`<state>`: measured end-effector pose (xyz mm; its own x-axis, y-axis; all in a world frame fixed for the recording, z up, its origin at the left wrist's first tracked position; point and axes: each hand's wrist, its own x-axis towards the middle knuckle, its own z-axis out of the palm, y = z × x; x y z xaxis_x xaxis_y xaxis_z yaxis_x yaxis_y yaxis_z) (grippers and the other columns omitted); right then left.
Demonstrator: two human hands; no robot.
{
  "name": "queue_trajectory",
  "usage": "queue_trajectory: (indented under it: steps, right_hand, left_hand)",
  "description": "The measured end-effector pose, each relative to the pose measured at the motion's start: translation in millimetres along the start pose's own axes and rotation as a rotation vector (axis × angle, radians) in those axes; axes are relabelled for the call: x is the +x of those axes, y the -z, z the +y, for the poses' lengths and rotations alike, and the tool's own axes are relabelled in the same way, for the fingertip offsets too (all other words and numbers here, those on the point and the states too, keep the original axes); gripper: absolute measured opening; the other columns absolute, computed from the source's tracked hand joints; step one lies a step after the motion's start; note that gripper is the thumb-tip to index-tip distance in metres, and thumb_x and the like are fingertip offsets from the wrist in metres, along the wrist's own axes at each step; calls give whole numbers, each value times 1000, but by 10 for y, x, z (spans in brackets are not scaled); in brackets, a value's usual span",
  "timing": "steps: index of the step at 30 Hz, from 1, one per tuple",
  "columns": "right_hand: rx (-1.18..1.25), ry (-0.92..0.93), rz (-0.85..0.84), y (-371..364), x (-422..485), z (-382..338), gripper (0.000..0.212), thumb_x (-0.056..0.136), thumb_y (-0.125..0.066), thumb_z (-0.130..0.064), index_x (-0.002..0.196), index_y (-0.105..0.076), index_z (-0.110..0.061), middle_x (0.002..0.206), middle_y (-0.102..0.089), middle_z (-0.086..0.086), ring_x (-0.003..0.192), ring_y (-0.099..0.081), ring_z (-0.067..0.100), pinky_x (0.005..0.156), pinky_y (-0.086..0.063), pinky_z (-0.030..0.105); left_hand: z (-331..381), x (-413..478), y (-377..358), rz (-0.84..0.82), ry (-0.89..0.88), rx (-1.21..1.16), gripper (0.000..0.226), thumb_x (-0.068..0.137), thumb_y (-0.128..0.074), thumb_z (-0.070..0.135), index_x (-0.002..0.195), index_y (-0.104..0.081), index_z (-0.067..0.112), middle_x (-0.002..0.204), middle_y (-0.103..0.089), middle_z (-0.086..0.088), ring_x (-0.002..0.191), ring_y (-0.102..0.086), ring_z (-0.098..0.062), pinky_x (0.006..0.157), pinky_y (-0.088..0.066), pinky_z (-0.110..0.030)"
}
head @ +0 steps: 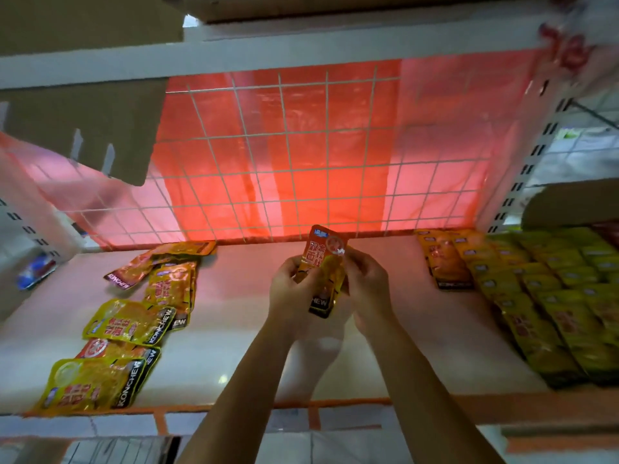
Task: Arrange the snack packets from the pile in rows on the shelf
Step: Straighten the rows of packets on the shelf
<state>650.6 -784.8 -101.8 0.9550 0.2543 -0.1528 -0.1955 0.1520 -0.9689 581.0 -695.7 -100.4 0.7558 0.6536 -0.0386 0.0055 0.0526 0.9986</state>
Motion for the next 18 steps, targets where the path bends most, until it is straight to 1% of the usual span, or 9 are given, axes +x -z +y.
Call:
queue_trajectory:
  steps: [2, 5, 8, 10, 12, 14, 15, 17, 18]
  right_hand:
    - [-18, 0, 4, 186, -4, -36, 12, 85, -70, -24, 96, -67, -19, 99, -71, 7, 94, -68, 25, 88, -55, 47]
    - [-78, 32, 47, 479, 31, -121, 18, 82, -72, -17, 97, -63, -13, 99, -70, 8, 95, -67, 27, 85, -55, 43]
    - [-74, 67, 90, 774, 92, -259, 16, 82, -71, -9, 96, -62, -7, 94, -71, 10, 83, -68, 21, 73, -56, 35]
    - [-14, 84, 108, 987, 126, -384, 14, 83, -68, -4, 96, -62, -5, 82, -72, 5, 70, -68, 12, 58, -54, 25]
    - [12, 77, 156, 1248, 185, -504, 13, 84, -67, -4, 96, -61, -6, 83, -71, 9, 71, -68, 17, 59, -55, 30]
    - [24, 67, 215, 1525, 257, -620, 10, 86, -66, -7, 94, -61, -9, 96, -68, 24, 85, -66, 32, 76, -54, 48]
    - [52, 63, 243, 1662, 293, -672, 7, 87, -66, -9, 92, -62, -11, 100, -66, 26, 88, -64, 35, 81, -52, 53]
    - [56, 64, 284, 1945, 354, -747, 6, 88, -65, -12, 94, -65, -13, 101, -67, 23, 91, -65, 35, 82, -52, 53]
    - [31, 70, 289, 2087, 378, -774, 9, 89, -64, -13, 97, -67, -11, 99, -69, 20, 90, -66, 35, 80, -53, 50]
  left_hand:
    - [-12, -15, -173, -63, 28, 27, 10, 82, -71, 15, 89, -66, 22, 74, -73, 3, 64, -69, -10, 54, -52, -21]
    - [-5, -51, -468, -154, 89, 43, 9, 86, -67, 6, 87, -66, 15, 76, -72, -4, 66, -70, -18, 57, -55, -28]
    - [29, -101, -785, -164, 115, 12, 5, 88, -66, 14, 86, -70, 15, 84, -73, -10, 77, -70, -27, 71, -59, -40]
    - [28, -133, -1001, -128, 150, -32, 10, 90, -65, 24, 88, -72, 17, 85, -74, -11, 77, -71, -30, 68, -59, -44]
    - [-1, -161, -1230, -79, 173, -27, 11, 92, -62, 21, 97, -69, 14, 87, -71, -13, 74, -71, -32, 61, -59, -46]
    - [-59, -194, -1457, -42, 144, 78, 12, 91, -61, 14, 101, -66, 18, 90, -69, -10, 75, -70, -31, 60, -60, -46]
    - [-82, -217, -1565, -30, 115, 139, 15, 90, -61, 12, 98, -66, 23, 89, -68, -5, 77, -70, -29, 63, -60, -47]
    - [-114, -266, -1763, -15, 62, 237, 24, 86, -60, 10, 93, -65, 32, 88, -68, 4, 80, -69, -24, 70, -60, -44]
    - [-139, -284, -1851, -7, 37, 288, 28, 84, -60, 9, 97, -65, 33, 91, -69, 5, 82, -67, -22, 73, -59, -40]
